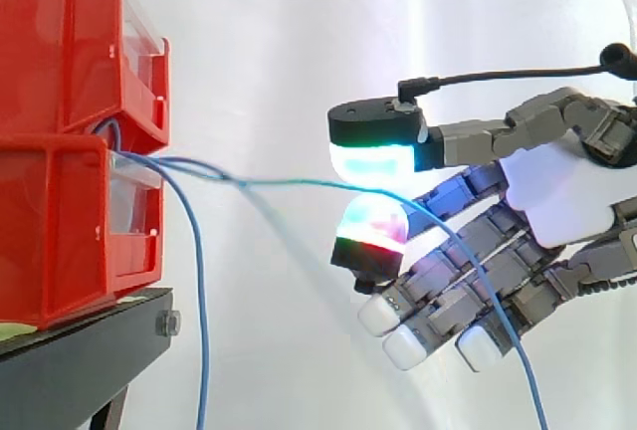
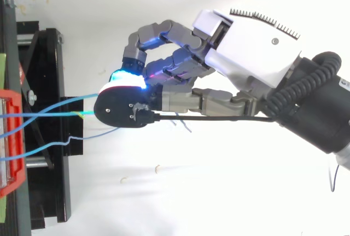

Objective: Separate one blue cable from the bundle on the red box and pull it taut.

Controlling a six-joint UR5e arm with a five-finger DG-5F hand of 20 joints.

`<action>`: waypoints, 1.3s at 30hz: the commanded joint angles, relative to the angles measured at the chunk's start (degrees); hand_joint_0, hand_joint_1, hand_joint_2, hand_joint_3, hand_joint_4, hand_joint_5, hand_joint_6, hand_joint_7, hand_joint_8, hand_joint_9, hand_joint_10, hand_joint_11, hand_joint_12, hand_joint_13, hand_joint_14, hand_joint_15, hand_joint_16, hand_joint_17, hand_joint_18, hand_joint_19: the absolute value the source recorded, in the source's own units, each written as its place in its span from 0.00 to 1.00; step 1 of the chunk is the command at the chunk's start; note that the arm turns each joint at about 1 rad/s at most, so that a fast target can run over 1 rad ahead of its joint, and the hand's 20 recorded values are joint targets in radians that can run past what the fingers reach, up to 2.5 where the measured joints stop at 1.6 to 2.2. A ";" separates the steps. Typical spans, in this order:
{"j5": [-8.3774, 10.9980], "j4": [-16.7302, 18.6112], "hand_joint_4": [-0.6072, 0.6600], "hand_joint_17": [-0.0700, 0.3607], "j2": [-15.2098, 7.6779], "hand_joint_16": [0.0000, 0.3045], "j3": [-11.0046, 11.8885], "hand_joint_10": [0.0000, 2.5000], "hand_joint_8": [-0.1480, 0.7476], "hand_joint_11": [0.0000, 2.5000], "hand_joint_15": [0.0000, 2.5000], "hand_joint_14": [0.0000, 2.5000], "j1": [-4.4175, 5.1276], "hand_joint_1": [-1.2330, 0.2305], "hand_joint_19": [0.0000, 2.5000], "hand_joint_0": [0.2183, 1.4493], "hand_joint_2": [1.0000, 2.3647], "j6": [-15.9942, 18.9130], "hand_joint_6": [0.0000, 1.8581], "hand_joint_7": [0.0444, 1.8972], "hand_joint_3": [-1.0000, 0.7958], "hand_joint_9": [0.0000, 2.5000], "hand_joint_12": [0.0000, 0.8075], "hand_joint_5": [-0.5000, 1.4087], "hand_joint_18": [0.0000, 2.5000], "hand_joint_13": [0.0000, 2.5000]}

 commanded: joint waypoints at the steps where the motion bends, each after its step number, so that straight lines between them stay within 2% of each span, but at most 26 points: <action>1: 0.00 0.00 0.62 0.39 -0.05 0.14 0.08 0.00 0.57 0.21 0.16 0.00 0.00 0.43 0.22 0.30 0.01 -0.02 0.41 0.55 0.36 0.42 0.45 0.20 0.37 0.35; 9: 0.00 0.00 0.59 0.42 0.04 0.16 0.08 0.00 0.62 0.21 0.15 0.00 0.00 0.36 0.19 0.30 0.01 -0.02 0.43 0.52 0.47 0.44 0.49 0.21 0.41 0.36; 17: 0.00 0.00 0.53 0.40 0.04 0.15 0.00 0.00 0.60 0.22 0.15 0.00 0.00 0.32 0.19 0.32 0.01 -0.02 0.45 0.52 0.52 0.43 0.47 0.20 0.41 0.36; 28: -0.26 -0.18 0.53 0.41 -0.05 0.16 -0.09 0.00 0.60 0.22 0.14 0.00 0.17 0.32 0.18 0.32 0.01 0.06 0.46 0.53 0.55 0.44 0.48 0.20 0.41 0.36; 31: -0.35 -0.79 0.53 0.41 0.39 0.16 -1.94 0.00 0.60 0.22 0.14 0.00 0.26 0.32 0.18 0.32 0.01 0.59 0.46 0.53 0.55 0.44 0.48 0.20 0.41 0.36; 34: -0.09 -0.44 0.53 0.42 2.85 0.16 -6.77 0.00 0.61 0.22 0.14 0.00 0.70 0.32 0.18 0.32 0.01 2.00 0.46 0.53 0.55 0.44 0.49 0.20 0.41 0.36; 36: 0.26 1.49 0.54 0.42 5.40 0.16 -11.08 0.00 0.61 0.22 0.14 0.00 1.23 0.32 0.18 0.32 0.01 2.44 0.46 0.53 0.55 0.44 0.49 0.20 0.41 0.35; 37: 0.44 2.28 0.54 0.42 6.19 0.16 -12.13 0.00 0.61 0.22 0.14 0.00 1.32 0.32 0.18 0.32 0.01 2.44 0.46 0.53 0.55 0.44 0.49 0.20 0.41 0.35; 38: 0.79 4.39 0.54 0.42 8.13 0.16 -15.39 0.01 0.61 0.22 0.14 0.00 1.58 0.32 0.18 0.32 0.01 2.26 0.46 0.53 0.55 0.44 0.49 0.20 0.41 0.35; 39: 0.79 4.39 0.54 0.42 8.13 0.16 -15.39 0.01 0.61 0.22 0.14 0.00 1.58 0.32 0.18 0.32 0.01 2.26 0.46 0.53 0.55 0.44 0.49 0.20 0.41 0.35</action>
